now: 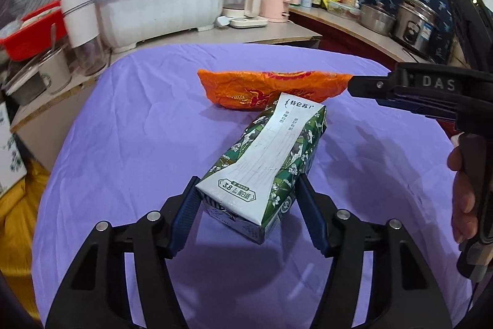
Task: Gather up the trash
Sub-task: 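Grasp the green-and-white milk carton with the left gripper while the right grasps the orange wrapper, then lift and carry the carton and orange wrapper over the bin with both grippers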
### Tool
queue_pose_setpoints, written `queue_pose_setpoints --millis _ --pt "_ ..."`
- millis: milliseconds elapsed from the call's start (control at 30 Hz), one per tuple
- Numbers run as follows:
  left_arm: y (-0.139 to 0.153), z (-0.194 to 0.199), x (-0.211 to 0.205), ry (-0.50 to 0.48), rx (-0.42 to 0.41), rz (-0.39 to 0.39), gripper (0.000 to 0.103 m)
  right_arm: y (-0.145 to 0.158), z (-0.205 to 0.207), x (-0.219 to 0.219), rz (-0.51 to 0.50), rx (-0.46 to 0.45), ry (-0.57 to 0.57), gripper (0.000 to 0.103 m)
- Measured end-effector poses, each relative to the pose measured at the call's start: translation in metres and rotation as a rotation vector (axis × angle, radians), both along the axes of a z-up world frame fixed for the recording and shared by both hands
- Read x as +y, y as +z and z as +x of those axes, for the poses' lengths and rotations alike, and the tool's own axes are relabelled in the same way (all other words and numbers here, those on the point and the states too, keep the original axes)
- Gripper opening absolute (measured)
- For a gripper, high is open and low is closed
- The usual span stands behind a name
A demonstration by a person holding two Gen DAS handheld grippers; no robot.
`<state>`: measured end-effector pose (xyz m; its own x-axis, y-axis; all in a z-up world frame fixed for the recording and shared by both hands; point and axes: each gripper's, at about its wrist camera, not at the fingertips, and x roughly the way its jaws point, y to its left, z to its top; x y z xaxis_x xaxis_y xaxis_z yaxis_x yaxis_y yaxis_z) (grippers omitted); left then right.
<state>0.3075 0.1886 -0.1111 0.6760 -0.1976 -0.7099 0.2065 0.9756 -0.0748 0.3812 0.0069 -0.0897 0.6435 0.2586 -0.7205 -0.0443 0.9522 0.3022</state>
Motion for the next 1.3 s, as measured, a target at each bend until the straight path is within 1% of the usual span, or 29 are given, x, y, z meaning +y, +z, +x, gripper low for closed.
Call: queue_pose_setpoints --millis 133,233,367,467,533,600,667,767,800,967,1133,1300 --pt "0.003 -0.014 0.003 0.094 0.01 0.008 0.059 -0.002 0.005 0.008 -0.014 0.002 0.033 0.055" --pt "0.003 -0.018 0.009 0.182 0.024 0.024 0.059 -0.006 0.009 0.015 -0.004 0.011 0.052 0.055" --pt "0.003 -0.014 0.018 0.278 0.034 0.029 0.059 -0.012 0.012 0.024 0.003 0.026 0.064 0.055" --pt "0.002 -0.007 0.025 0.355 0.055 0.02 0.059 -0.023 0.012 0.027 0.013 0.049 0.06 0.055" --pt "0.002 -0.002 0.028 0.378 0.064 0.002 0.059 -0.031 0.013 0.029 0.021 0.068 0.06 0.055" --pt "0.0 0.001 0.028 0.384 0.074 -0.003 0.059 -0.039 0.014 0.034 0.027 0.088 0.069 0.054" --pt "-0.001 0.003 0.025 0.387 0.075 0.005 0.059 -0.047 0.014 0.04 0.017 0.101 0.077 0.047" --pt "-0.001 0.004 0.024 0.389 0.075 0.011 0.059 -0.049 0.014 0.04 0.026 0.098 0.067 0.028" --pt "-0.001 0.004 0.024 0.389 0.077 0.008 0.059 -0.05 0.015 0.038 0.038 0.108 0.067 0.016" --pt "0.004 0.001 0.022 0.38 0.081 -0.009 0.058 -0.041 0.007 0.032 0.049 0.088 0.059 0.01" --pt "0.02 -0.007 0.011 0.361 0.057 -0.019 0.058 -0.017 -0.012 0.01 0.059 0.043 0.02 0.008" --pt "0.042 -0.02 -0.01 0.324 0.022 -0.026 0.054 0.009 -0.036 -0.019 0.058 -0.003 -0.034 0.008"
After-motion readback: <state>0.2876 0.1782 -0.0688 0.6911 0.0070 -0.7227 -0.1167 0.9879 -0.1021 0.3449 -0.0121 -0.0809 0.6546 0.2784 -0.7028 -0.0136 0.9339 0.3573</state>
